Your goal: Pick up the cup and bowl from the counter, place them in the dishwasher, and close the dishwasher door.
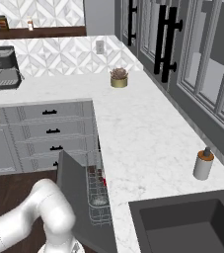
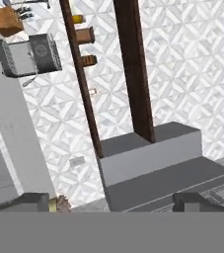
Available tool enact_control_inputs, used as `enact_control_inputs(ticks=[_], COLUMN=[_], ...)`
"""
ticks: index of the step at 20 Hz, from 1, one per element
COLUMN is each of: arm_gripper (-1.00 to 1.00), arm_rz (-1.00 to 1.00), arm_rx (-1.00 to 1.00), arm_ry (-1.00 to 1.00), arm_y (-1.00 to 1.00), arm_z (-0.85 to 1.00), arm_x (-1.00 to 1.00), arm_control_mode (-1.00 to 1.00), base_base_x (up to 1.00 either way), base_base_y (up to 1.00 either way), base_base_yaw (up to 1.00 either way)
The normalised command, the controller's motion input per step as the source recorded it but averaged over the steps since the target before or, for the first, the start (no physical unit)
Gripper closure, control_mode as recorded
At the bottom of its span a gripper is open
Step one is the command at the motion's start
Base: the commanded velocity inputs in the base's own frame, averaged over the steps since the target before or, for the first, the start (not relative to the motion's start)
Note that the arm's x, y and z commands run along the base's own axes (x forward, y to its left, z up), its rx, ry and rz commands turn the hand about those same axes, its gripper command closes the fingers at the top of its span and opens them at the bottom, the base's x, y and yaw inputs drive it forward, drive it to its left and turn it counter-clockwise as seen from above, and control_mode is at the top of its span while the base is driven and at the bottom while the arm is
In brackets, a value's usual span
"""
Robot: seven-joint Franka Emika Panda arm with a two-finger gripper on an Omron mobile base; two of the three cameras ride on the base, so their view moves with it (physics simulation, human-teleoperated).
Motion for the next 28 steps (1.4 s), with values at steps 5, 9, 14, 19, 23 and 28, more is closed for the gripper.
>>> enact_control_inputs(ticks=[5, 9, 14, 19, 23, 28], arm_gripper=[-1.0, -1.0, -1.0, -1.0, -1.0, -1.0], arm_rz=[0.13, 0.15, 0.27, 0.15, 0.1, 0.11], arm_rx=[-0.6, -0.53, -0.57, -0.59, -0.65, -0.86], arm_ry=[-0.9, -0.47, -0.06, 0.01, 0.0, -0.13], arm_y=[0.43, 0.09, 0.01, 0.0, -0.05, -0.05], arm_z=[0.32, 0.65, 0.65, 0.77, 0.47, 0.12], arm_x=[-0.07, 0.06, 0.0, 0.03, 0.11, 0.0], arm_control_mode=[-1.0, -1.0, -1.0, -1.0, -1.0, -1.0], base_base_x=[0.0, 0.0, 0.0, 0.0, 0.0, 0.0], base_base_y=[0.0, 0.0, 0.0, 0.0, 0.0, 0.0], base_base_yaw=[0.0, 0.0, 0.0, 0.0, 0.0, 0.0])
